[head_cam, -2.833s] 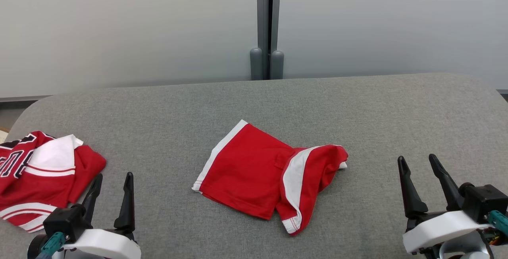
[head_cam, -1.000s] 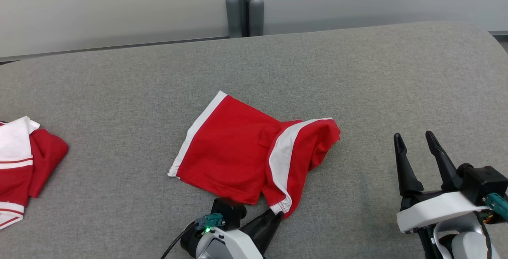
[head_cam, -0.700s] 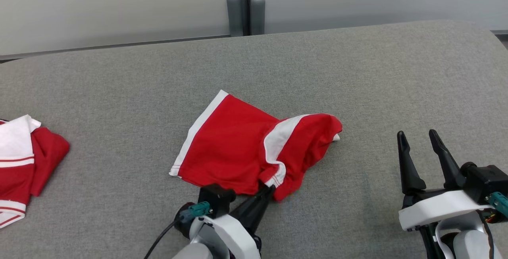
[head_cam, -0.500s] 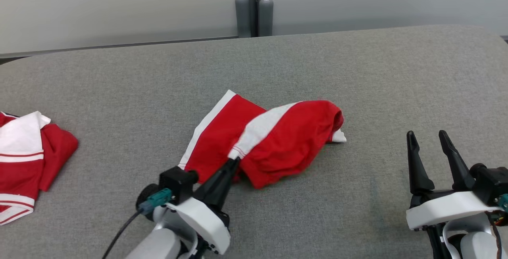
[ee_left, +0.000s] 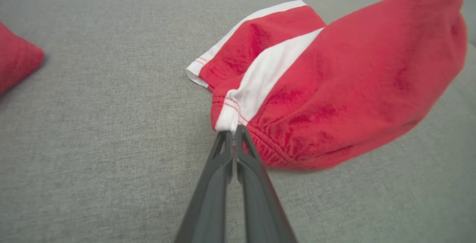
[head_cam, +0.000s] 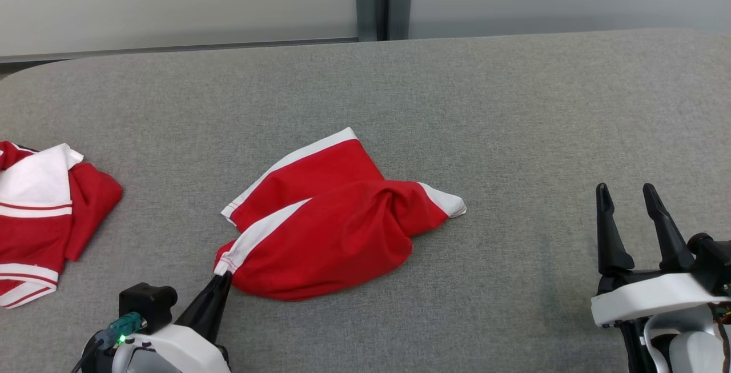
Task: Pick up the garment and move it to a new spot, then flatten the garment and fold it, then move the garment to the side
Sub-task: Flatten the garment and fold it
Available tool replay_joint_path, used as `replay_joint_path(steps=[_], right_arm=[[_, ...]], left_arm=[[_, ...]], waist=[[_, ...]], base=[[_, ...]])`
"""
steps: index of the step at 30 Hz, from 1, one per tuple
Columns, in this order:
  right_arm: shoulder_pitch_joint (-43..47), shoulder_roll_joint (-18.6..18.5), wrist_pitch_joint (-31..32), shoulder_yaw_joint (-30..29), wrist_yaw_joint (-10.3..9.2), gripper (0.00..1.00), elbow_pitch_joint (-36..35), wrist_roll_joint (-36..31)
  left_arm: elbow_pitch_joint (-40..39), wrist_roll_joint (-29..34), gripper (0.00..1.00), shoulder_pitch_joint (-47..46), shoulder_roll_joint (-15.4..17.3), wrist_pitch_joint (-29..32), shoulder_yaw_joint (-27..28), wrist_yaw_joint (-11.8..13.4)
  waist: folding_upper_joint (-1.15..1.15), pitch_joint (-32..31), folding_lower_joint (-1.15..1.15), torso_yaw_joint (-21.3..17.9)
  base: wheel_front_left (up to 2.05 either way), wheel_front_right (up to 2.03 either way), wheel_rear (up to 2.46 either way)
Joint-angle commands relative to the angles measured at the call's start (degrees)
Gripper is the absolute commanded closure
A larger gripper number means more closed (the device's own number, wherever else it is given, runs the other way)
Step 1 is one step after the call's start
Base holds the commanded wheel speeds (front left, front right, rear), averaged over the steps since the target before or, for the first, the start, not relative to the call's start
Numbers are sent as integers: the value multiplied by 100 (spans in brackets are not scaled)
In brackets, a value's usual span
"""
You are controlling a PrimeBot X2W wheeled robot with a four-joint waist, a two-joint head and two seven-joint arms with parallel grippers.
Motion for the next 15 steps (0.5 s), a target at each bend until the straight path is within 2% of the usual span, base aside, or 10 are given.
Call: replay_joint_path(steps=[1,2,3,4,9,15], right_arm=[[-76,5,-38,-15,-1,0,-8,2],[-84,10,-40,-15,-2,0,-10,-5],[-88,11,-37,-21,-2,0,-7,-7],[-91,13,-29,-20,-2,0,-4,-11],[-104,13,10,-21,-2,0,-1,-34],[-29,-28,67,-75,-2,0,-39,-52]], left_arm=[[230,-131,100,31,-62,-100,69,-65],[393,-162,100,10,-112,-189,95,-86],[535,-220,65,-25,-204,-282,126,-97],[663,-245,0,-71,-291,-424,156,-130],[1032,-215,0,-235,-576,-1120,466,-111],[632,401,0,-374,-735,-1291,1146,132]], waist=[[0,43,0,6],[0,57,0,9],[0,68,0,14],[0,74,0,19],[0,24,0,42],[0,-118,0,101]], base=[[0,0,0],[0,0,0],[0,0,0],[0,0,0],[0,0,0],[0,0,0]])
